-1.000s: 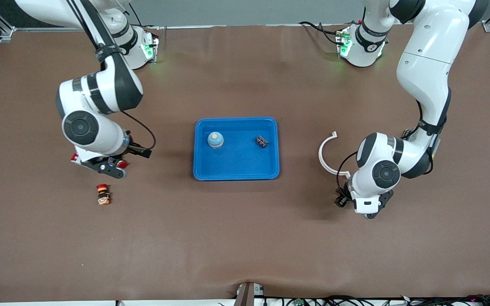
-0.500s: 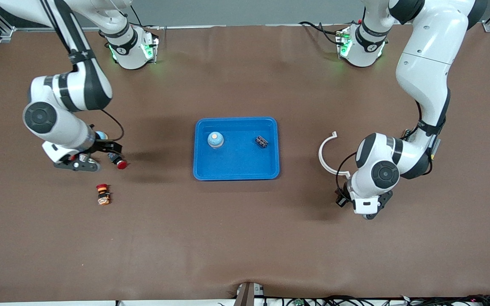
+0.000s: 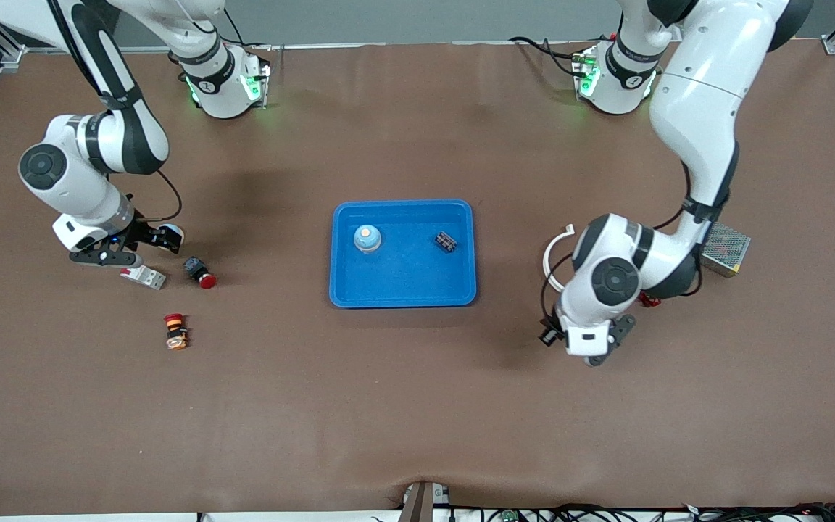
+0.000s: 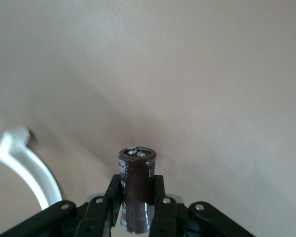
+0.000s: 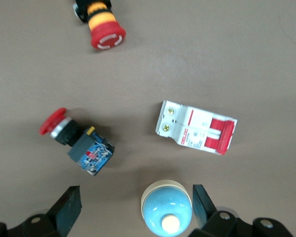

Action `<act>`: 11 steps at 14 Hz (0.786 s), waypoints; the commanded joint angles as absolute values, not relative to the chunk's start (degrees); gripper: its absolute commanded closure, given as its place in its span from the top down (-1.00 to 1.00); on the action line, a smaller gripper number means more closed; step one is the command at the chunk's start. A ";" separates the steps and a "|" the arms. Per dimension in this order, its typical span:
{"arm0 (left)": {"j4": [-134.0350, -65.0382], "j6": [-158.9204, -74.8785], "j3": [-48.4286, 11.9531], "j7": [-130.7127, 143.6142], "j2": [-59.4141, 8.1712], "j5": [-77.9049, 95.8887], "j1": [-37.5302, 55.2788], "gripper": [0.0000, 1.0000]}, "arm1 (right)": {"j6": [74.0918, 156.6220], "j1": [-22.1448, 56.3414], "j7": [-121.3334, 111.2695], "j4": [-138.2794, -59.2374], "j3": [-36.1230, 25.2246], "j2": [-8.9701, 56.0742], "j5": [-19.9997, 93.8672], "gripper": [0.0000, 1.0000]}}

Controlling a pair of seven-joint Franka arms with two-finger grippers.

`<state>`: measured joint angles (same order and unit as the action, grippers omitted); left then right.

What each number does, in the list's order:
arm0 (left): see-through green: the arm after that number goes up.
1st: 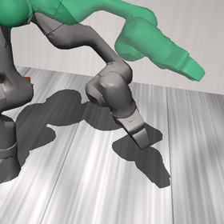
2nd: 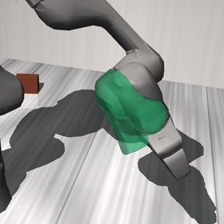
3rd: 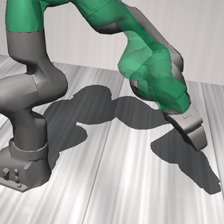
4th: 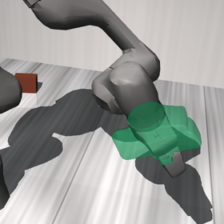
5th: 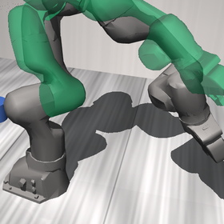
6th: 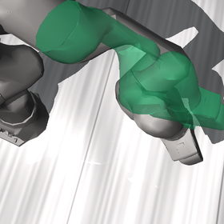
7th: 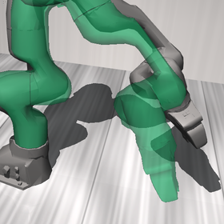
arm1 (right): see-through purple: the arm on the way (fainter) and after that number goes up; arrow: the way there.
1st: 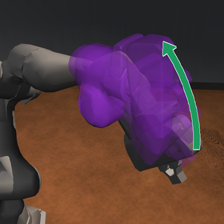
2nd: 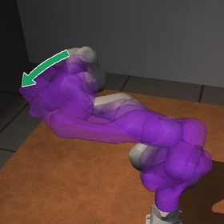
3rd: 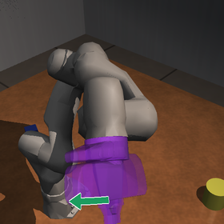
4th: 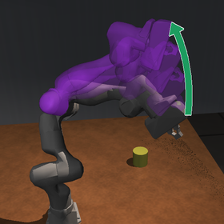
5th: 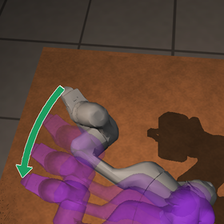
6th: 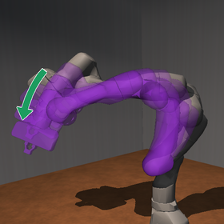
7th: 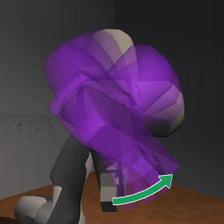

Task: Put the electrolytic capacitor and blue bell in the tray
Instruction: 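Grasp the second capacitor with the left gripper and lower it into the tray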

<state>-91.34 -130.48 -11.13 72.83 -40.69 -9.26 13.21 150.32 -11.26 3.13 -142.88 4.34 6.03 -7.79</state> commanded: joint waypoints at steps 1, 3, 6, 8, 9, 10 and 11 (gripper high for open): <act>-90.36 -127.89 -10.81 77.15 -38.59 -10.46 16.08 -1.00 | 154.33 -13.44 2.03 -147.30 5.45 4.13 -8.09 1.00; -88.51 -125.43 -10.90 79.00 -38.41 -9.76 18.70 -1.00 | 154.86 -14.93 0.10 -148.09 5.45 4.22 -8.09 1.00; -88.42 -125.07 -10.90 85.41 -38.50 -9.93 23.71 -1.00 | 158.45 -17.22 -2.63 -149.24 5.45 4.74 -8.09 1.00; -88.42 -125.07 -10.90 90.06 -38.50 -9.93 27.32 -1.00 | 161.35 -17.84 -3.34 -150.20 5.45 5.97 -8.09 1.00; -88.42 -125.07 -10.90 92.44 -38.41 -9.84 28.64 -1.00 | 163.28 -18.45 -3.51 -150.99 5.45 6.76 -8.09 1.00; -88.33 -125.07 -10.90 94.72 -38.41 -9.67 29.78 -1.00 | 165.39 -18.54 -3.43 -151.69 5.36 7.64 -8.09 1.00; -88.33 -125.07 -10.90 97.79 -38.41 -9.75 30.93 -1.00 | 167.59 -18.63 -3.51 -152.57 5.36 8.52 -8.09 1.00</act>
<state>-88.54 -126.05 -11.38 93.57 -39.04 -9.26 29.29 163.36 -17.01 -2.72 -150.35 4.41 7.29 -7.79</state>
